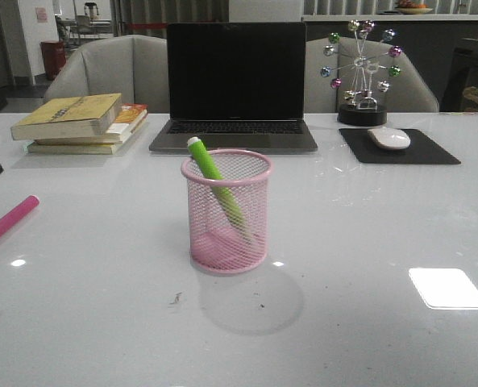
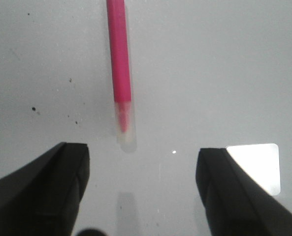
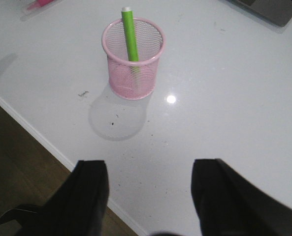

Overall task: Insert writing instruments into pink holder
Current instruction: 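Lower the left gripper onto the pink marker and close it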

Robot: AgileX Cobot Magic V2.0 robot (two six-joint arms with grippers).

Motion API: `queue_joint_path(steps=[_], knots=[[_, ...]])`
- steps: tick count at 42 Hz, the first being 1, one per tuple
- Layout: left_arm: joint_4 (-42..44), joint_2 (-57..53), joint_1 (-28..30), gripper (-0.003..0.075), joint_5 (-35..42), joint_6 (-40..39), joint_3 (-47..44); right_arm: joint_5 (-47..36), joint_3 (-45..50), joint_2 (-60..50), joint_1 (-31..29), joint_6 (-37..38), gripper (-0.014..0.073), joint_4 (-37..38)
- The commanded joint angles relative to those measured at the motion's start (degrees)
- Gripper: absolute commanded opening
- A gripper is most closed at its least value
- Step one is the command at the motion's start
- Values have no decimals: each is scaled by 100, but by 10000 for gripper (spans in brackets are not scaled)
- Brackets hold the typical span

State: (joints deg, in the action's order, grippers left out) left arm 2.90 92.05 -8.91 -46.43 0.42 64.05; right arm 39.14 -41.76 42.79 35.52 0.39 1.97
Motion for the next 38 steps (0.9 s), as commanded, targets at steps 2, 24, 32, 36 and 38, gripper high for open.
queue_joint_path(steps=[2,24,32,36,38], knots=[[14,397,104,507,198,-42,635,-362,-147,-25,2,-39,488,2],[37,2333,158,507,108,-86,2451,-362,-147,-25,2,-39,488,2],[49,2560,215,507,158,-231,2522,-362,-147,-25,2,-39,488,2],[61,2631,215,507,158,-231,2522,-362,-147,-25,2,-39,488,2],[61,2643,215,507,158,-231,2522,-362,-147,-25,2,-39,488,2]])
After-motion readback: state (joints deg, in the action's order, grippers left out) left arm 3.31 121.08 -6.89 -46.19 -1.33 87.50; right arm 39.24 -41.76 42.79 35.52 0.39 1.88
